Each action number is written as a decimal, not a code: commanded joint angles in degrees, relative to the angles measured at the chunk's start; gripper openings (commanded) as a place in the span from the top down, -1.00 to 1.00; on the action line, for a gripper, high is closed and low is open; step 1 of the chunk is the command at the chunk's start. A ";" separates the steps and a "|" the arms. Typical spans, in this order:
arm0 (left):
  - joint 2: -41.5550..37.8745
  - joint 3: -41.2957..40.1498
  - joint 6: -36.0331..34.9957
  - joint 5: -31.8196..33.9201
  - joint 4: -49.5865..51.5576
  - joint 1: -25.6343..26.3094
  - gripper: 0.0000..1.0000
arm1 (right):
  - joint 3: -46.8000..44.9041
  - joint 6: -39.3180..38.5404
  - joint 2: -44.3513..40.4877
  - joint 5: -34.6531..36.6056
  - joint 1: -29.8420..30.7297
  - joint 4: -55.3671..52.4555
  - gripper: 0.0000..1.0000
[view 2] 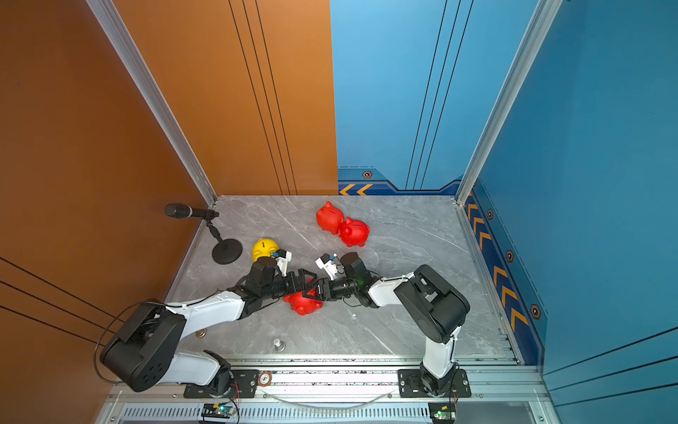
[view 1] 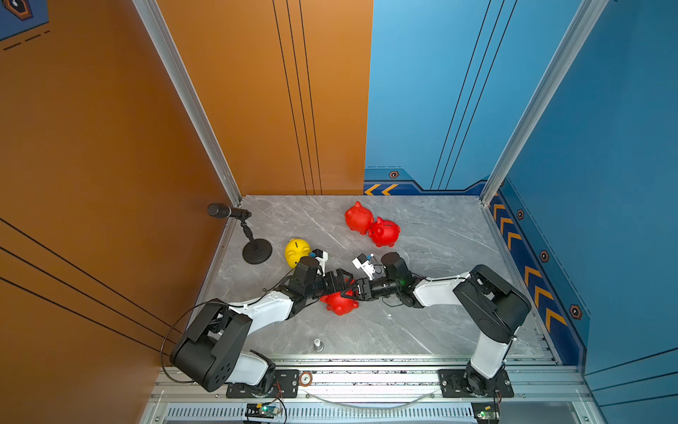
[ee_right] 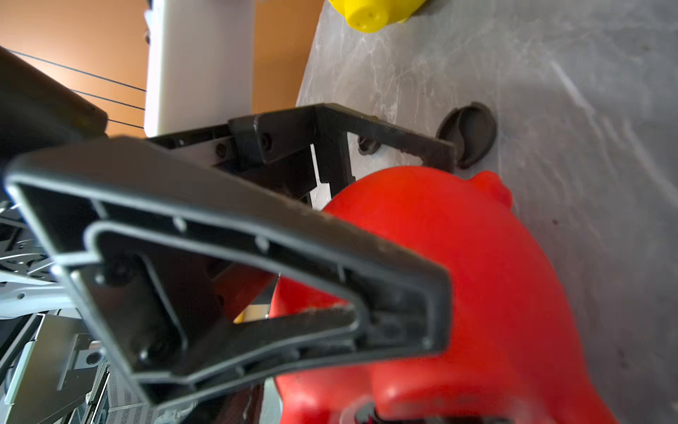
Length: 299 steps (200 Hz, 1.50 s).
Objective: Open piggy banks
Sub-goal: Adjust the piggy bank at the center of the board.
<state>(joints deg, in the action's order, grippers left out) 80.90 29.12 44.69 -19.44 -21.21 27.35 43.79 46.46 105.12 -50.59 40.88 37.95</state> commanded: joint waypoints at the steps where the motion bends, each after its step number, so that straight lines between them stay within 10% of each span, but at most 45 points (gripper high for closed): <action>1: -1.29 -0.11 0.58 -3.99 -1.92 -0.11 -0.95 | -2.65 4.06 5.19 2.63 1.09 7.40 -0.16; 170: -14.46 -6.44 4.03 -10.64 5.97 -16.80 -0.95 | -3.65 12.85 13.29 4.45 -2.65 25.58 0.03; 299: 0.75 -10.79 13.87 -19.79 -20.98 -20.37 -0.95 | -4.50 16.21 18.46 4.16 -4.71 33.23 0.05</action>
<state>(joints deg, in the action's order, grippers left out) 78.96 19.00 56.27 -36.49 -33.63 7.44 41.10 60.95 120.86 -48.84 36.62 75.57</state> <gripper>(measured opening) 0.976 0.477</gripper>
